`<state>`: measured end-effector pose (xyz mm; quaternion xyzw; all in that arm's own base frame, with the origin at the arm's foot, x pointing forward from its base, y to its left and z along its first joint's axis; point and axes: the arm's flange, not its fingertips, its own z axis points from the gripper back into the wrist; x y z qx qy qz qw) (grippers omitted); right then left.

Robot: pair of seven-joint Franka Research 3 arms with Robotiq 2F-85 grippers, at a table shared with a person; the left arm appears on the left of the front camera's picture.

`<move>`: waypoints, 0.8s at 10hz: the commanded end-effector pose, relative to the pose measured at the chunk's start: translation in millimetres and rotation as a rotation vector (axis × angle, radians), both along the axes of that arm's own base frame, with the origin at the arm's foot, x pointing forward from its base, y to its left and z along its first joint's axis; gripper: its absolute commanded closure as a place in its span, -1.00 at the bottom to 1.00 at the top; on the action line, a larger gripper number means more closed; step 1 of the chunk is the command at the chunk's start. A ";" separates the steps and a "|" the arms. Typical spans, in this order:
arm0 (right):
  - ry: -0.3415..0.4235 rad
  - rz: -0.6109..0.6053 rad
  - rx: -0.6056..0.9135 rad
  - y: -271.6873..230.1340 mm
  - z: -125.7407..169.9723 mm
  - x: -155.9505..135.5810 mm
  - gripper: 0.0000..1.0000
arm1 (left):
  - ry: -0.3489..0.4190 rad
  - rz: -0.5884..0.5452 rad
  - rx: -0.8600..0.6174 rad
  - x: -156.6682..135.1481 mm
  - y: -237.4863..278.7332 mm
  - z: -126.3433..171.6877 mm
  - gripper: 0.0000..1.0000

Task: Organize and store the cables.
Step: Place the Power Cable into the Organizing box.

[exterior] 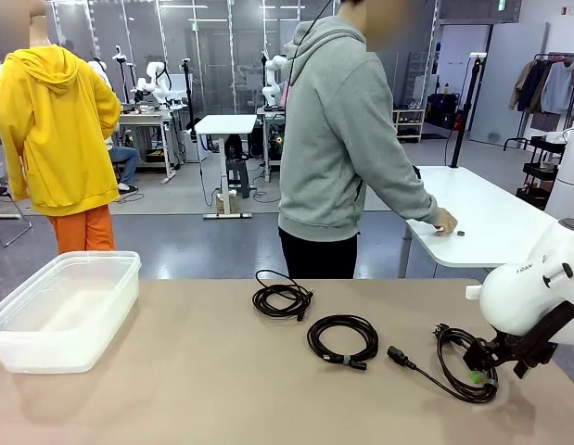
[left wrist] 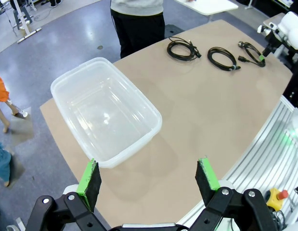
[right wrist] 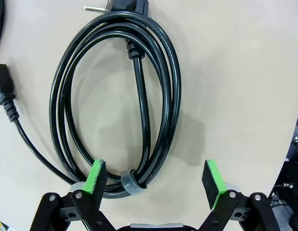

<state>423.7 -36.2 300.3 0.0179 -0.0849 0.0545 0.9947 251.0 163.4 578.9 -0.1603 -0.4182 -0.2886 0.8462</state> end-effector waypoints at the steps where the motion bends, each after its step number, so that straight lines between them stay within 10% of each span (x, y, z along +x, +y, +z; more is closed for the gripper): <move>1: -0.007 -0.038 -0.033 10.9 -11.5 -55.1 -1.00 | -0.001 -0.007 0.002 0.8 -0.1 1.0 -1.00; 6: 0.005 -0.062 -0.037 10.5 -15.5 -57.3 -1.00 | -0.001 -0.007 0.002 0.8 -0.1 1.0 -1.00; 8: 0.006 -0.037 -0.049 10.8 -19.1 -58.7 0.08 | -0.001 -0.007 0.002 0.8 -0.1 1.0 -1.00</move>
